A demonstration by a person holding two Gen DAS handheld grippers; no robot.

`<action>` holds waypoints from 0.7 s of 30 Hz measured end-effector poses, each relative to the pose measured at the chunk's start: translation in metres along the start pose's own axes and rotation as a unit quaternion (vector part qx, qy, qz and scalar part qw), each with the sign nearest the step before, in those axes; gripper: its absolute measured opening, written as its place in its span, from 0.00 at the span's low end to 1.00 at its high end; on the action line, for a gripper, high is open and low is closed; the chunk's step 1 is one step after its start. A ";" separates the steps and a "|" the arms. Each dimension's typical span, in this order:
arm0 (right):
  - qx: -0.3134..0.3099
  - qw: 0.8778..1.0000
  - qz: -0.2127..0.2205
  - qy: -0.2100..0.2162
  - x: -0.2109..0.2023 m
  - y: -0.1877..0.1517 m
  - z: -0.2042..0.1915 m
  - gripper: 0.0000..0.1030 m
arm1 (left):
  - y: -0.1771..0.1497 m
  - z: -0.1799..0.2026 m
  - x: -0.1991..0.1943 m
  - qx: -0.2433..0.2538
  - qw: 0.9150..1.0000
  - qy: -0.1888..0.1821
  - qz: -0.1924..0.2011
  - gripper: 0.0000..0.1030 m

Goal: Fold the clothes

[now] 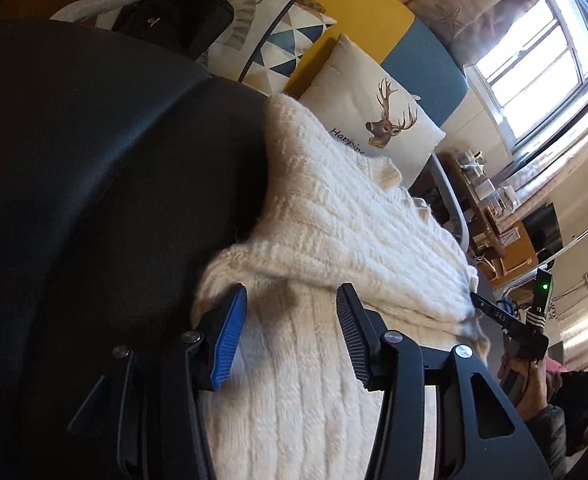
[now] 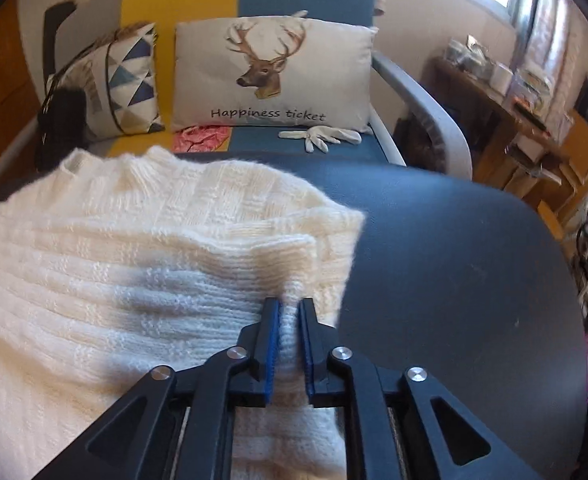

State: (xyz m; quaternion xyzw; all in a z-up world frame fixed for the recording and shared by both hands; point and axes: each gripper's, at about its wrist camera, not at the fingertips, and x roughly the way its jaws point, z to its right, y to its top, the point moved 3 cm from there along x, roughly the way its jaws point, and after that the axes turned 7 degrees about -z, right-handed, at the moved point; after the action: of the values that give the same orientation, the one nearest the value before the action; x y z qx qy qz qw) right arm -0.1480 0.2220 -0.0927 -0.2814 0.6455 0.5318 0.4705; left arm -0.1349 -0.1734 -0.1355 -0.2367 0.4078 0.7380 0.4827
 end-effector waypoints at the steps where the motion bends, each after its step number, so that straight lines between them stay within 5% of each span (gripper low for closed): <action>1: 0.013 1.000 0.006 0.020 -0.008 0.002 0.005 0.13 | 0.000 0.002 -0.007 0.000 1.000 -0.005 0.000 0.48; 5: 0.006 0.998 0.053 0.033 -0.048 0.007 0.010 0.16 | 0.003 0.017 -0.035 0.008 0.998 -0.047 0.029 0.49; 8: -0.016 0.993 0.069 0.096 -0.062 0.017 -0.008 0.16 | 0.025 0.040 -0.036 0.032 0.995 -0.076 0.049 0.59; 12: -0.061 0.994 0.047 0.071 -0.034 0.024 -0.050 0.16 | 0.061 0.050 0.007 0.085 0.995 0.009 0.055 0.59; 15: -0.071 0.997 -0.012 0.021 0.020 0.010 -0.056 0.16 | 0.074 0.032 0.049 0.092 0.992 0.080 0.021 0.58; 16: -0.066 0.997 0.005 0.030 0.019 0.011 -0.053 0.15 | 0.076 0.027 0.058 0.101 0.990 0.097 0.016 0.57; 21: -0.044 0.995 0.048 0.076 -0.013 0.021 -0.050 0.16 | 0.081 0.051 0.037 0.155 0.984 0.080 0.043 0.58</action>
State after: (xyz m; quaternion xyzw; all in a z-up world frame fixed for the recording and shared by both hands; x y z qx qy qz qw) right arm -0.1762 0.1782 -0.0731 -0.3098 0.6686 0.5586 0.3808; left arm -0.2216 -0.1281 -0.1041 -0.1999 0.5643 0.6648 0.4469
